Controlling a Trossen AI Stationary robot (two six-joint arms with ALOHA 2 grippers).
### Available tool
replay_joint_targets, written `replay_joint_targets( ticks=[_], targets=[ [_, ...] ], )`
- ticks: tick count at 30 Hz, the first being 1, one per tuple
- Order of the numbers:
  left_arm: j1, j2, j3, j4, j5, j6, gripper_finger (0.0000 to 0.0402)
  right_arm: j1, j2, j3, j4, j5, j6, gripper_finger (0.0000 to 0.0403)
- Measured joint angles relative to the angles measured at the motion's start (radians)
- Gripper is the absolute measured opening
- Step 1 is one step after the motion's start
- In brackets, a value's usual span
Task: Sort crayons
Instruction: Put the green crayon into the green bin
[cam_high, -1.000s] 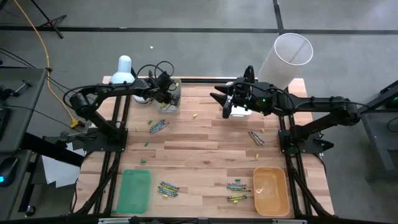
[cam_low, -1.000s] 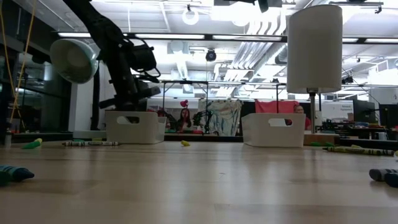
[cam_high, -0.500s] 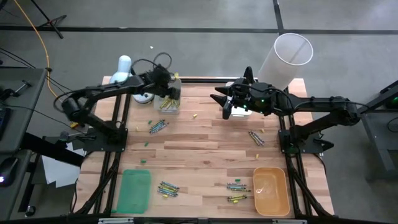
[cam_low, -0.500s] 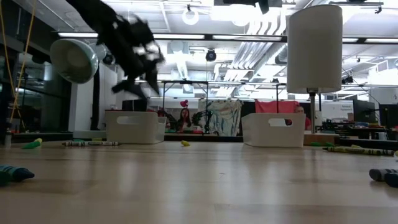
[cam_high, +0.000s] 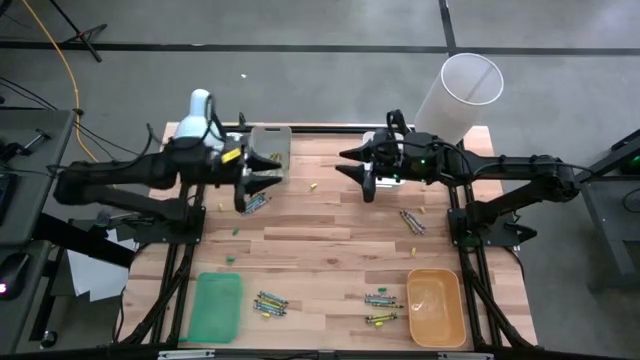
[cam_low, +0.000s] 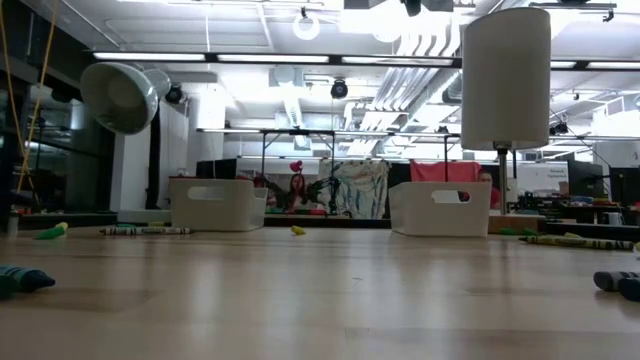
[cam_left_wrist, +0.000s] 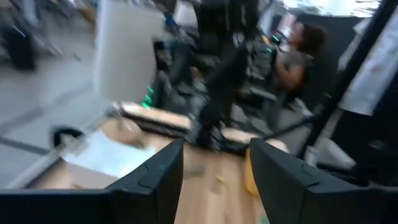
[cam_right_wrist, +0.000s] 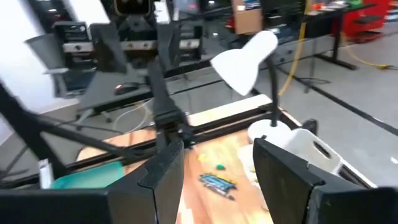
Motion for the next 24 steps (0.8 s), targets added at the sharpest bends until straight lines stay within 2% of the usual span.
replay_joint_targets(
  ticks=[2, 5, 18, 24],
  targets=[
    [-0.049, -0.005, 0.000, 0.033, -0.103, 0.047, 0.0168, 0.000, 0.000, 0.000, 0.006, -0.017, -0.006, 0.0185],
    [-0.074, -0.007, 0.000, 0.056, -0.160, 0.083, 0.0168, 0.000, 0.000, 0.000, 0.009, -0.018, -0.005, 0.0185],
    [-0.073, -0.007, -0.001, 0.048, -0.160, 0.027, 0.0168, 0.000, 0.000, 0.000, -0.007, -0.023, -0.005, 0.0185],
    [-0.073, -0.007, -0.001, 0.047, -0.160, 0.028, 0.0168, 0.000, -0.001, 0.000, -0.070, -0.062, 0.045, 0.0185]
  ],
)
